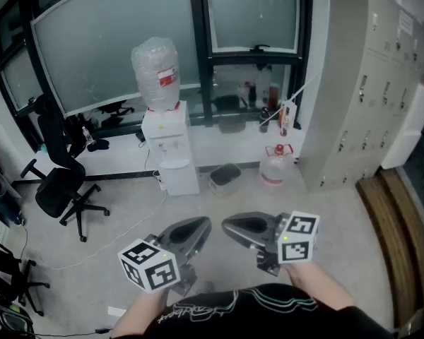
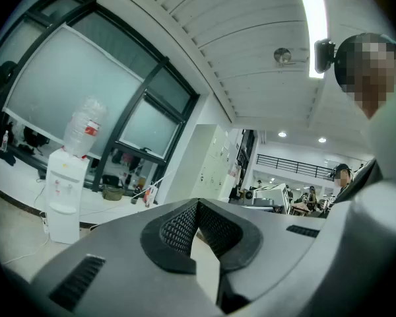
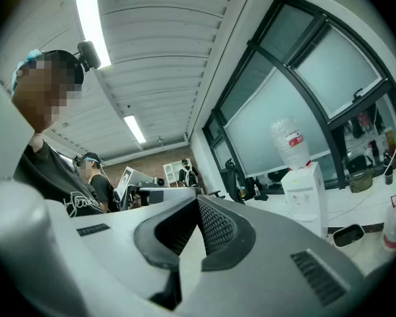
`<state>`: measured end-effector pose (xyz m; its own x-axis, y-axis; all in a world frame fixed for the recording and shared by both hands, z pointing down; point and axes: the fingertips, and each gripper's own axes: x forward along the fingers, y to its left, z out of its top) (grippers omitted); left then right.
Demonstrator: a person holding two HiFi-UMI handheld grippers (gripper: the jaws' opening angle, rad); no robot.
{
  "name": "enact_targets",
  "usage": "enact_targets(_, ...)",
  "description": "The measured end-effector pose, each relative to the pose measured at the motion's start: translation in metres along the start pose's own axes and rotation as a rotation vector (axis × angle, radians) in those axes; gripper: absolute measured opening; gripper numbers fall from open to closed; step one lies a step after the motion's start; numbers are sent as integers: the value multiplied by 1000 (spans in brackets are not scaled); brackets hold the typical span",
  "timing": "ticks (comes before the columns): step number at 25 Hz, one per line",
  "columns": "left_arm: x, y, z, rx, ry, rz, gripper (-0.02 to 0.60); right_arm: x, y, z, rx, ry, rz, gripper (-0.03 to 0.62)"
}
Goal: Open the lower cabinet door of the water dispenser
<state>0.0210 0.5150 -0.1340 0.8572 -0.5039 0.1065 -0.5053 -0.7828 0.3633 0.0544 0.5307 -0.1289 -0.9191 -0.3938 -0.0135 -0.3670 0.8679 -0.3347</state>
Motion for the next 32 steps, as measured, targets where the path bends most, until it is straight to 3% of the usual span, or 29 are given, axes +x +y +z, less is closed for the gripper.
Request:
enact_targets(9, 16, -20, -12, 7, 17, 1, 0, -29, 1, -3, 13, -15, -16, 12)
enact_targets(16, 40, 0, -30, -41, 50, 1, 0, -32, -30, -16, 62, -25, -59, 12)
enact_targets(22, 67, 44, -46, -108, 80, 2, 0, -19, -76, -38, 106, 23, -92, 12)
enact_targets(27, 101, 98, -48, -135, 110, -1, 0, 1, -134, -42, 125, 39, -124, 12)
enact_targets(32, 134, 153, -55, -213, 140, -14, 0, 20, -195, -49, 176, 87, -181, 12)
